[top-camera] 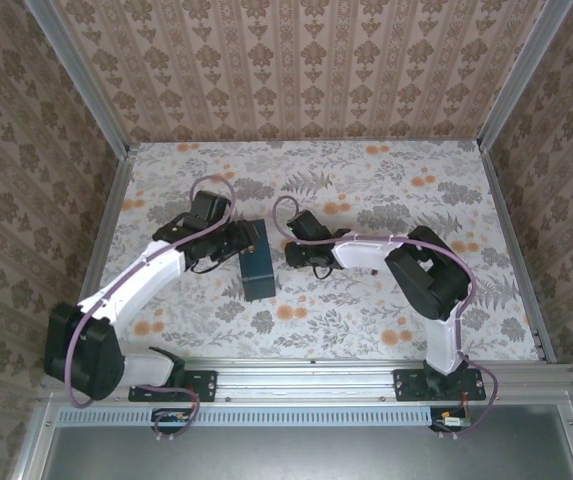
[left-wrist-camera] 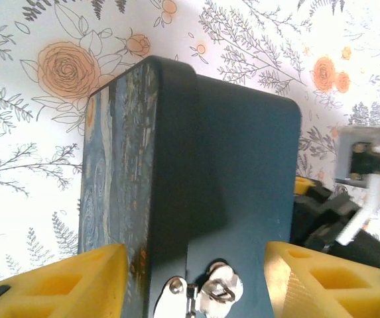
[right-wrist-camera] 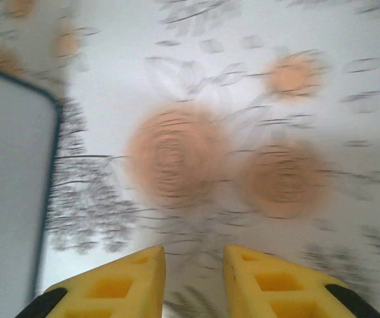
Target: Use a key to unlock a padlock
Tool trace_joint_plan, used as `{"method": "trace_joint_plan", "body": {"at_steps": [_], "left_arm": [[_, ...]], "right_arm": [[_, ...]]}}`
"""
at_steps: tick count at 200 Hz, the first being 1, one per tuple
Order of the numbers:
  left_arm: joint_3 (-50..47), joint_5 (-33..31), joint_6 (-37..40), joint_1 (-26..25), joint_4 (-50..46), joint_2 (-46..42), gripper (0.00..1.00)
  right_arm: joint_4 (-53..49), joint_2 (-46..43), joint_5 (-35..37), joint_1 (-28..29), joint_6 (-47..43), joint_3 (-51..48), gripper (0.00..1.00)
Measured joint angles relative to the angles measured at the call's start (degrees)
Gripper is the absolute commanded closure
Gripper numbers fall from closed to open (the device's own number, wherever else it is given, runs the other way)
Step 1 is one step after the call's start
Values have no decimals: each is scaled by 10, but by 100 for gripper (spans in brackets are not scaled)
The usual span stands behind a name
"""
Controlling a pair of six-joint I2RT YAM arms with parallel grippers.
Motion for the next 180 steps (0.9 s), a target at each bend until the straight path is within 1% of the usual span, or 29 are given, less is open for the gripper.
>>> {"method": "trace_joint_plan", "body": {"at_steps": [18,34,65,81,106,148,180], "left_arm": [[22,-2,0,-8,0,30,43],[34,-2,0,-12,6,45,43],[35,1,-6,-13,15,48,43],[35,4,-12,-13,17,47,43],[35,6,-19,-13,23,46,43],[18,-2,-26,8,24,26,43],[-2,-26,-31,27,16,-12,43]], "right_arm": [[-4,-23,14,-17,-12,-14,73],[11,-43,0,-30,-16,-33,79],[84,-63,-95,-27,8,-67,90],[128,-63,-140,-19,32,-78,93],[183,-61,-188,1,66,-81,94],[219,-33,-197,22,101,-68,94],[224,17,-188,40,120,-8,94]]}}
